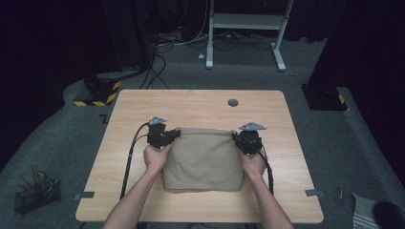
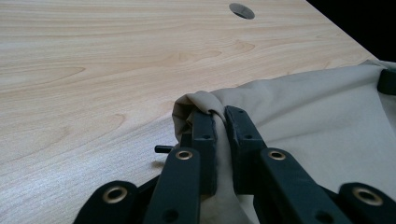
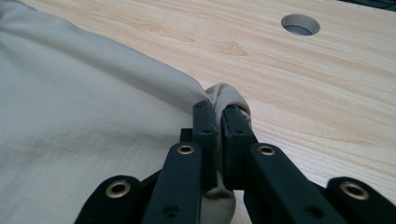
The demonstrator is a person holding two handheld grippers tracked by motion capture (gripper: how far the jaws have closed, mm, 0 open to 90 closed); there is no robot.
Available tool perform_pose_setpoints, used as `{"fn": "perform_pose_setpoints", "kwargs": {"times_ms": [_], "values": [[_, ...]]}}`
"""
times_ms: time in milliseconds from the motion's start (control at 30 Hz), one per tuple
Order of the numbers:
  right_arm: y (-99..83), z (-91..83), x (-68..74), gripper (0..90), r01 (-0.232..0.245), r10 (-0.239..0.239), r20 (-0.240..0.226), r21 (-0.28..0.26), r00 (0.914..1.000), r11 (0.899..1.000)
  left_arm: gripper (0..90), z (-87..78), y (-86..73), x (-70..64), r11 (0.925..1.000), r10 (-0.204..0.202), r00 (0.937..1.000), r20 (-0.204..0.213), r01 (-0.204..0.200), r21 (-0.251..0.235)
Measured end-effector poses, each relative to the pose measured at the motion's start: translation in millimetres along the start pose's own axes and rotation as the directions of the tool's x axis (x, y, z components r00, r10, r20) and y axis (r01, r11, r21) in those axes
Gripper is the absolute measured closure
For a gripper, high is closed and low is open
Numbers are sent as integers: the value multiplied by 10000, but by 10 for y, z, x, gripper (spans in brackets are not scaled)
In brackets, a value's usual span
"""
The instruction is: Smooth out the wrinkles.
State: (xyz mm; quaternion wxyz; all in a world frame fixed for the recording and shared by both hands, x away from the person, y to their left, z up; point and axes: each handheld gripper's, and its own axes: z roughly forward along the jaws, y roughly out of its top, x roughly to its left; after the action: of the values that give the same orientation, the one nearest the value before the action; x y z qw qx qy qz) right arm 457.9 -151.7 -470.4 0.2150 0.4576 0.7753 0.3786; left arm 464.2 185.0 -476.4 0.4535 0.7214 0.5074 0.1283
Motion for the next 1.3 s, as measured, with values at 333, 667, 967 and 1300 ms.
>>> {"fn": "perform_pose_setpoints", "kwargs": {"times_ms": [333, 667, 967, 1300], "values": [[-25, 79, -15, 863, -111, 110, 52, 205, 9999, 9997, 827, 59, -14, 29, 9999, -84, 10000, -50, 84, 81], [-47, 154, -33, 861, -209, 206, 64, 423, 9998, 9989, 825, 116, -28, 52, 9997, -168, 9998, -111, 170, 193], [-85, 235, -48, 856, -241, 235, 84, 802, 9997, 9965, 823, 145, -46, 44, 9994, 7, 9996, -280, 2, 354], [-121, 316, -44, 858, -277, 272, 59, 1013, 9996, 9945, 824, 180, -66, 41, 9987, 16, 9993, -379, 3, 512]]}}
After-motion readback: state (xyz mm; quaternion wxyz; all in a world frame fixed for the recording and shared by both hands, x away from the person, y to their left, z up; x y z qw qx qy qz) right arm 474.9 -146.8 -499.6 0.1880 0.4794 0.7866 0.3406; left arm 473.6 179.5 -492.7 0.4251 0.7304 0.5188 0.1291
